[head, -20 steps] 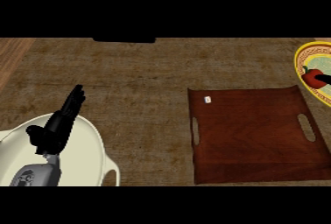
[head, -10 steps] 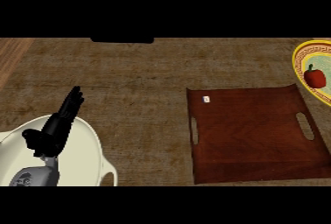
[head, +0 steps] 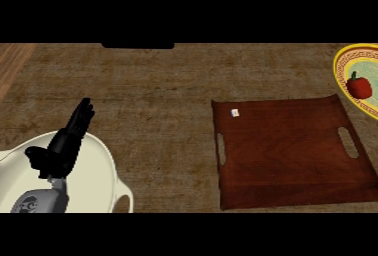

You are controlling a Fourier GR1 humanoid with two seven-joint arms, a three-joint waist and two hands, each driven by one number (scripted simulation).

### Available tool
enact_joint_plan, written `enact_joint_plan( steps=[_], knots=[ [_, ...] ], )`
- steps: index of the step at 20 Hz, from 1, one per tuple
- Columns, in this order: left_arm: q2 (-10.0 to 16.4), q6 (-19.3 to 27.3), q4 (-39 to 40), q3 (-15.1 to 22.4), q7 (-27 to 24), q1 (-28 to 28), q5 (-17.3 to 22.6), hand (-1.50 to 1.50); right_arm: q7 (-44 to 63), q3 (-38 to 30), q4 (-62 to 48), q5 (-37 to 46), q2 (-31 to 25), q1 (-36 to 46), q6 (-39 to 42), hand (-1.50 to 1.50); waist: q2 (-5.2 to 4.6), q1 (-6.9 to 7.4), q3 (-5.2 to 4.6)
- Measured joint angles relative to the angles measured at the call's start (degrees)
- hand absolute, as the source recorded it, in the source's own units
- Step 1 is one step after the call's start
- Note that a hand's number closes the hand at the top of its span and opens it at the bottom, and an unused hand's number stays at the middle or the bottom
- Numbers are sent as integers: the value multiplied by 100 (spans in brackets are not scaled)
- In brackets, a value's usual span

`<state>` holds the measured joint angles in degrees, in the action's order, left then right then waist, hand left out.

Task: Pick the bell pepper from the tray and place it in the plate

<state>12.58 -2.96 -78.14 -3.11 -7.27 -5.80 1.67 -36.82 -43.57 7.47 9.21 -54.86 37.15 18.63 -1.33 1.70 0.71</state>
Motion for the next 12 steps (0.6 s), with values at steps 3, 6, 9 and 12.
enact_joint_plan(
  steps=[3,6,9,12],
  knots=[
    [-20,-9,15,14,-8,-4,-2,0,-278,14,39,13,-121,-327,361,-150,-1,4,6],
    [2,-39,9,11,-30,5,-2,0,-372,23,78,25,-194,-544,441,-150,-1,36,13],
    [-2,-53,-21,14,-71,36,1,0,-462,37,116,41,-219,-763,466,-150,2,51,20],
    [-3,-62,-16,7,-60,15,13,0,-556,67,163,74,-168,-916,392,-150,-3,70,24]
  ],
)
